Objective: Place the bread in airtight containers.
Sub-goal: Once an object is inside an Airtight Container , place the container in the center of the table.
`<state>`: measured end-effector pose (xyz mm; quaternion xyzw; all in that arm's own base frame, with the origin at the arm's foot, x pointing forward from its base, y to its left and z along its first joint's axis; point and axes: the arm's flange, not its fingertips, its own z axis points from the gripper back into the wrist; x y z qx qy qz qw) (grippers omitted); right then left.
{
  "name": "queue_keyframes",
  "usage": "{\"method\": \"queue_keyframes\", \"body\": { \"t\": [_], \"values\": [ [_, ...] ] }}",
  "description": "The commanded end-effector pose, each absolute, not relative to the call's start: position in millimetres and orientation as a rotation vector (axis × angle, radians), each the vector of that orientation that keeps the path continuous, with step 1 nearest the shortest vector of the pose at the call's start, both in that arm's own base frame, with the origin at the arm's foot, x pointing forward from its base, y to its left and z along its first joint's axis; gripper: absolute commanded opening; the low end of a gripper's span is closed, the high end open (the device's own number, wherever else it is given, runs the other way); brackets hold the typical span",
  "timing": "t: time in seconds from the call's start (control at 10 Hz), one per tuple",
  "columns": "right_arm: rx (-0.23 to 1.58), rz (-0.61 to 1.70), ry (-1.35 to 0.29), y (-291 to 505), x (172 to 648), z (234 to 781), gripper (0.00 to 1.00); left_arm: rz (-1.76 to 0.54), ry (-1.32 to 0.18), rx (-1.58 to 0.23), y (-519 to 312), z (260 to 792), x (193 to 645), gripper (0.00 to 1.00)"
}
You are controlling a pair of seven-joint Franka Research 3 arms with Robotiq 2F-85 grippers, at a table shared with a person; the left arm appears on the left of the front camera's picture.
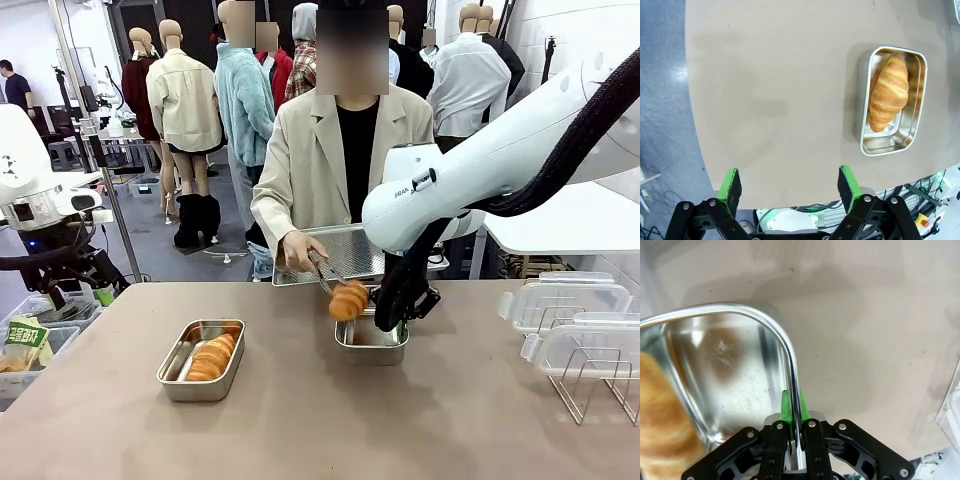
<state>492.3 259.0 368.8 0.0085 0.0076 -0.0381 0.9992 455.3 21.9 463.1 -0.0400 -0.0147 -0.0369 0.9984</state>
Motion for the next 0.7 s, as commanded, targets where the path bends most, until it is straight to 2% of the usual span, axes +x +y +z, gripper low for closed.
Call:
{"method": "queue_keyframes", "body": {
  "t": [0.0, 0.6],
  "values": [
    [0.019, -0.076, 0.012, 260.1, 492.2, 369.9, 0.00, -0.074, -0.028, -0.072, 22.1, 464.8, 458.0, 1.00],
    [0.019, -0.076, 0.012, 260.1, 492.2, 369.9, 0.00, -0.074, -0.028, -0.072, 22.1, 464.8, 458.0, 1.00]
  ]
}}
